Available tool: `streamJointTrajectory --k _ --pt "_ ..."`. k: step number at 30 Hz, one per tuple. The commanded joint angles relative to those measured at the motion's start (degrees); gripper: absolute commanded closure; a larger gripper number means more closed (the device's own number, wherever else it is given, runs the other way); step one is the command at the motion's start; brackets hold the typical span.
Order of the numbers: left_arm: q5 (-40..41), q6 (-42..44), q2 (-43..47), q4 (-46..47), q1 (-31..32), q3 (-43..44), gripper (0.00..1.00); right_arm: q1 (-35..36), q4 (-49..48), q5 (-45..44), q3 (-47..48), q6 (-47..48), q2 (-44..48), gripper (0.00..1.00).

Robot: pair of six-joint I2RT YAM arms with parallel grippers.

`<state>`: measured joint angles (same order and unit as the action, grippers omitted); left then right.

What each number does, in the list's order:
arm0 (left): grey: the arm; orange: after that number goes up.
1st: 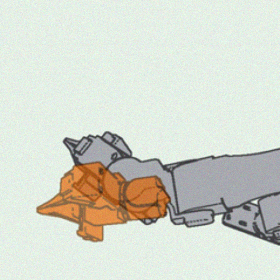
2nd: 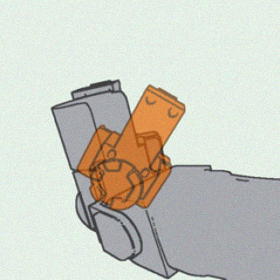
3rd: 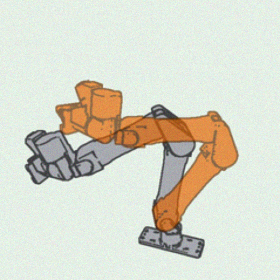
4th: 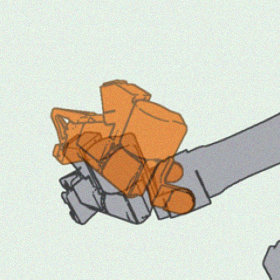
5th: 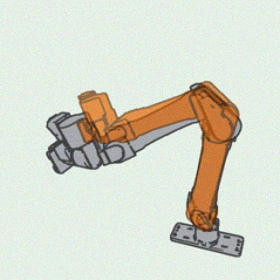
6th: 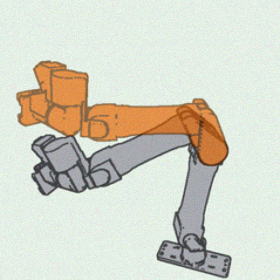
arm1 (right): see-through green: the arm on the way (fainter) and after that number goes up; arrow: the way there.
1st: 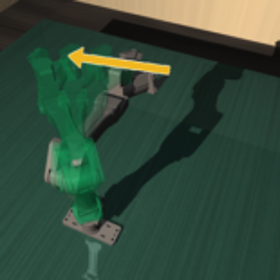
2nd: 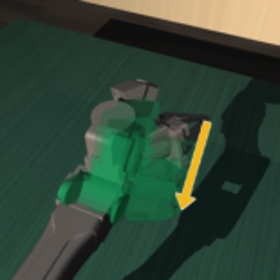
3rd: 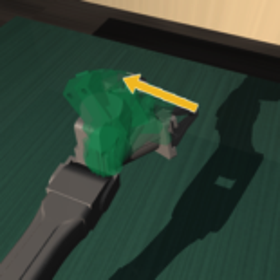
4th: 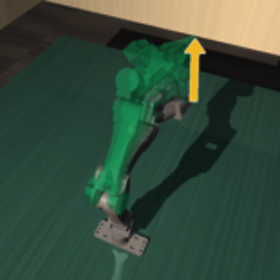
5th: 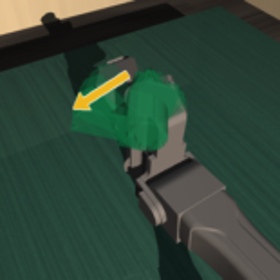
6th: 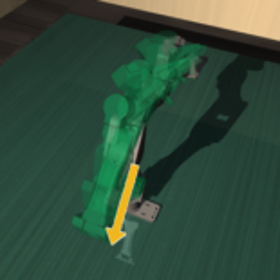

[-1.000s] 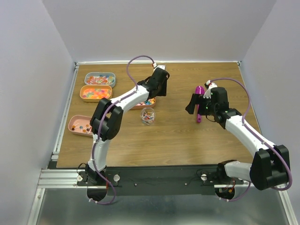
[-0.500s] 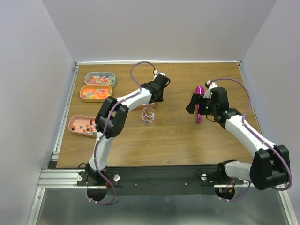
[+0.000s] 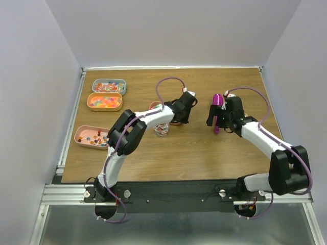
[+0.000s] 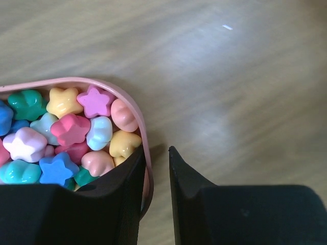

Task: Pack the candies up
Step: Move the storage box to the center of the board.

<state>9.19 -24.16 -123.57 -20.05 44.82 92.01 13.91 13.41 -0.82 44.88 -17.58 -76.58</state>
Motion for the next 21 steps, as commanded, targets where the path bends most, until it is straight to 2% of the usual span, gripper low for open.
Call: streamJointTrajectory --k 1,8,12,17,20,21 --pt "-5.94 -0.88 3.24 2.30 4.39 -2.27 0.67 0.41 2.24 -3.84 0.47 -1.05 -3.40 0.05" --pt "-8.93 -2.99 6.14 5.20 7.74 -5.34 0.67 0.41 2.32 -5.42 2.31 -0.43 -7.97 0.12" --pt "-8.93 -3.35 8.25 6.08 7.74 -6.14 0.66 0.33 2.41 -5.68 2.84 -0.17 -10.52 0.21" --pt "-8.66 -3.26 13.07 6.61 6.08 -7.19 0.58 0.33 2.41 -5.33 3.72 0.18 -14.56 0.31" --pt "-8.66 -3.00 16.59 7.39 3.88 -9.30 0.55 0.41 2.41 -5.77 3.98 0.53 -15.62 0.44" --pt "-8.84 -2.91 17.48 7.48 3.26 -9.82 0.54 0.41 2.41 -6.03 4.07 0.62 -15.80 0.54"
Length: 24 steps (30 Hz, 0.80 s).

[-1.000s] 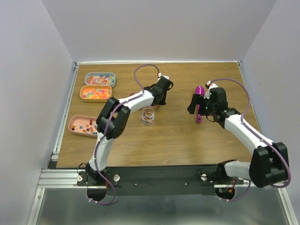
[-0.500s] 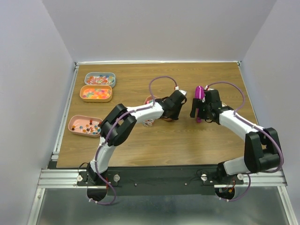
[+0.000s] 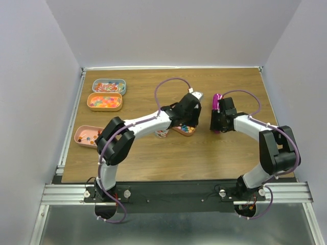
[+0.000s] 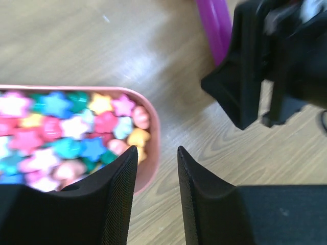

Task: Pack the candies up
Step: Move the storage box to the center of the board, then pick up the spatula from the center of the board.

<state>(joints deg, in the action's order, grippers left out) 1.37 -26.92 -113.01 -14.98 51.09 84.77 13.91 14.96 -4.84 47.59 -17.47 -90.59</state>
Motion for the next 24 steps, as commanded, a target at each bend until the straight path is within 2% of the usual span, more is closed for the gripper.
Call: streamJointTrajectory --k 1,2,3,6,10,17,19,24 --pt "-1.10 0.19 7.71 2.94 -4.58 -3.73 0.54 0.41 0.86 -2.28 1.36 0.95 -1.61 0.60" --pt "-1.10 0.37 9.20 3.12 -5.38 -4.17 0.52 0.41 0.86 -2.28 1.36 1.21 -1.61 0.66" --pt "-2.93 0.63 9.82 3.29 -6.43 -4.52 0.52 0.41 0.86 -2.36 1.45 1.56 -1.26 0.78" --pt "-5.14 1.95 11.67 3.73 -9.95 -5.06 0.52 0.41 1.21 -2.10 1.54 2.71 0.75 0.92" --pt "-7.16 4.76 12.55 1.28 -13.38 -1.20 0.49 1.82 4.28 -1.14 2.68 4.11 7.59 0.94" --pt "-11.64 7.49 14.57 0.39 -17.78 2.85 0.46 8.49 11.22 4.49 6.28 10.17 15.96 0.94" --pt "-12.96 8.02 14.75 0.74 -17.69 3.64 0.46 10.16 12.02 7.82 6.72 11.32 16.49 0.94" --pt "-15.78 8.28 14.40 1.45 -17.69 2.95 0.45 16.58 15.97 8.01 9.88 13.61 13.61 0.94"
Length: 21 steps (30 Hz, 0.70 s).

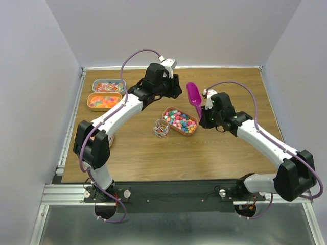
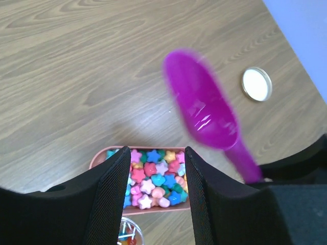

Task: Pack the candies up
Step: Pick up the spatula from the center of the board.

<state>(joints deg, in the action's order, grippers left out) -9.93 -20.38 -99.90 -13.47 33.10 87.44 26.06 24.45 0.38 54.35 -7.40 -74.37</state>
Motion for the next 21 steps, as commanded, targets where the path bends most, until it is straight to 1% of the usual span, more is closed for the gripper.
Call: streamJointTrajectory --k 1,5,11,18,21 --pt "-4.22 2.10 1.54 -0.06 0.38 -0.51 0.45 5.13 7.01 2.00 3.39 3.79 -2.97 0.94" --pt "-1.85 3.06 3.04 0.99 0.30 -2.71 0.45 8.47 8.16 1.02 4.36 4.06 -4.20 0.94" --pt "2.45 5.35 1.02 -1.29 0.30 -3.50 0.45 11.20 9.04 0.67 6.29 5.11 -4.65 0.95" --pt "5.27 6.93 -0.12 -2.17 -0.32 -4.47 0.45 12.26 9.13 0.76 6.56 5.64 -2.45 0.94" --pt "5.10 7.29 -0.30 -2.26 -1.20 -5.08 0.46 12.26 9.04 0.67 6.56 6.26 -1.40 0.94"
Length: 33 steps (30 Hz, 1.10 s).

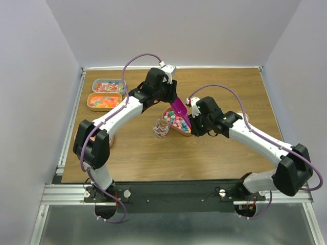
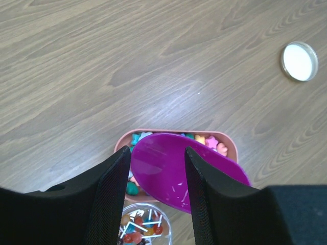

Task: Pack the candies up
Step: Pick up the spatula from the center of the board.

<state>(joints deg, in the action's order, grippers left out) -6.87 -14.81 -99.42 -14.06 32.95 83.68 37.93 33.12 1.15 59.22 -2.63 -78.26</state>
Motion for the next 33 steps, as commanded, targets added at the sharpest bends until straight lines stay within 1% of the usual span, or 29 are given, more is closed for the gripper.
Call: streamJointTrajectory --k 1,10,14,20,21,25,28,33 --pt "2.04 1.80 -0.78 -1.75 -1.31 -1.59 0.46 0.39 0.36 -0.35 1.69 1.49 2.76 0.95" --pt "-0.77 2.59 -1.57 -1.84 -2.54 -3.26 0.46 0.39 -0.87 0.52 1.86 2.02 5.74 0.96" --pt "-4.54 2.68 -2.45 -1.32 -3.33 -4.40 0.48 0.39 -2.79 1.14 1.16 3.76 8.20 0.96" --pt "-10.16 2.50 -2.62 -0.44 -3.95 -5.80 0.50 0.39 -7.18 0.96 -0.51 3.78 11.11 0.96" --pt "-10.79 2.50 -2.45 -0.44 -3.95 -5.90 0.52 0.39 -7.81 0.87 -0.95 3.78 11.63 0.96" --pt "-13.25 2.06 -2.19 0.44 -3.95 -6.68 0.52 0.39 -9.22 0.44 -1.04 4.13 12.08 0.96" --pt "-16.58 1.63 -2.10 1.05 -4.38 -7.04 0.52 0.39 -9.39 0.70 -1.56 4.48 11.90 0.98" --pt "-20.19 0.75 -2.01 2.20 -6.66 -8.71 0.52 0.39 -10.53 1.23 -3.93 5.36 13.65 0.98"
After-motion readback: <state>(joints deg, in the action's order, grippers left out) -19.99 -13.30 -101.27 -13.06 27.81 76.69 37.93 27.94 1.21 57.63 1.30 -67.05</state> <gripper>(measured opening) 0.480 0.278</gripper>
